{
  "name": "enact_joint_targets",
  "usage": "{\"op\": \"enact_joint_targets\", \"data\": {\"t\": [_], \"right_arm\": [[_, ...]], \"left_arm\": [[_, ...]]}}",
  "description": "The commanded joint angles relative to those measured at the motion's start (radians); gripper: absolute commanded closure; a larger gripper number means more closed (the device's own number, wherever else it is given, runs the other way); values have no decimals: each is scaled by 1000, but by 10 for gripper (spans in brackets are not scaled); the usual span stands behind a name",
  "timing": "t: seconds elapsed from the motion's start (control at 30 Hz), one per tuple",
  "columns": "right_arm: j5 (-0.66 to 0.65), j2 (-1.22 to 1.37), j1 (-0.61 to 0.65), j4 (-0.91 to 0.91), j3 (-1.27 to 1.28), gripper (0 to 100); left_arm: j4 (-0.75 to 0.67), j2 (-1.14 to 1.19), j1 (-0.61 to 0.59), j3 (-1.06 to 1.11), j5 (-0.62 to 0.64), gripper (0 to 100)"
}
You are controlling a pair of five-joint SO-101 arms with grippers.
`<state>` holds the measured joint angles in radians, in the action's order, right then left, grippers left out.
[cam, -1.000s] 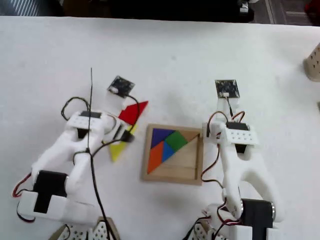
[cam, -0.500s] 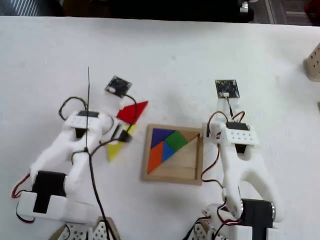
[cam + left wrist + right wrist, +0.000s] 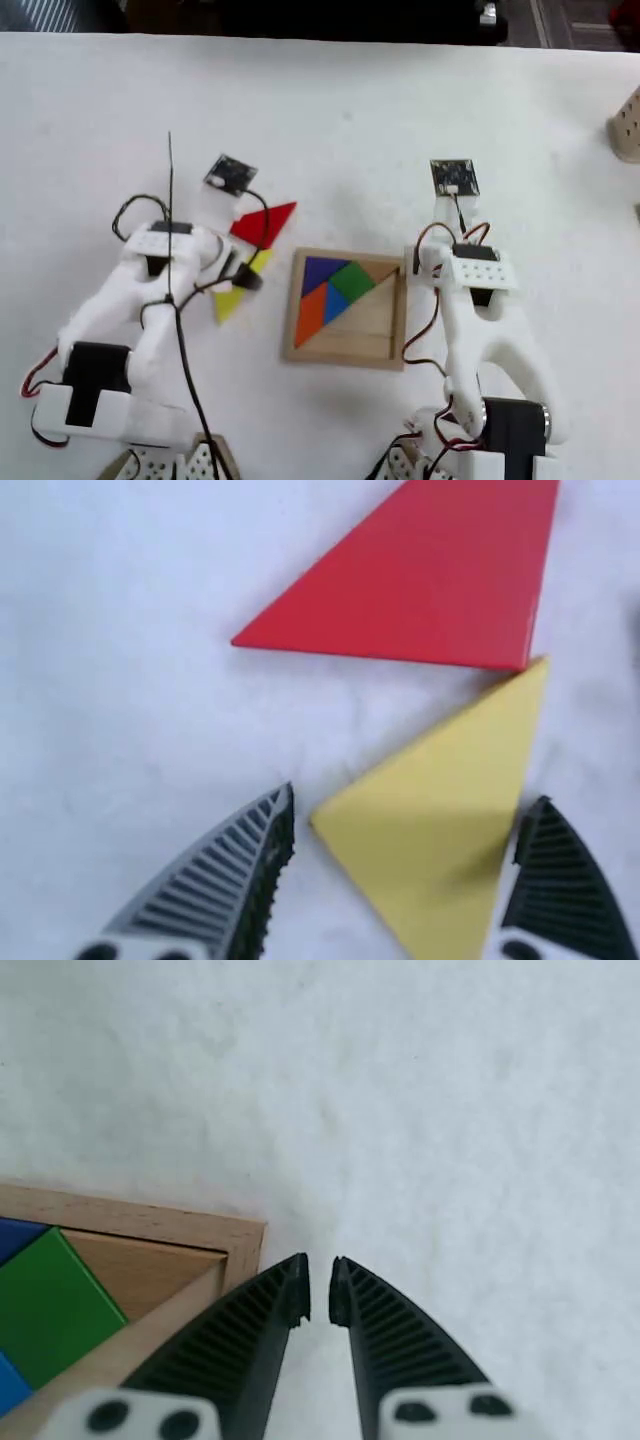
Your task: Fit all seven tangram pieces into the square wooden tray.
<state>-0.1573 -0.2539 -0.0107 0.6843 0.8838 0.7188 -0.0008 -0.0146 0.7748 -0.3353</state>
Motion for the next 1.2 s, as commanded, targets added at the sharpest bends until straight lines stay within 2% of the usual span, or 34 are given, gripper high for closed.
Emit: {"op": "enact_joint_targets", "data": {"t": [0.0, 0.43, 0.63, 1.17], "right_arm": [[-20, -1, 8, -16, -28, 952], [-20, -1, 8, -16, -28, 952], [-20, -1, 8, -16, -28, 951], [-20, -1, 8, -16, -28, 951]], "left_arm": [[25, -16, 4, -6, 9, 661], [26, -16, 45, 2, 9, 666], [26, -16, 47, 2, 8, 759], [46, -18, 47, -5, 9, 759]]}}
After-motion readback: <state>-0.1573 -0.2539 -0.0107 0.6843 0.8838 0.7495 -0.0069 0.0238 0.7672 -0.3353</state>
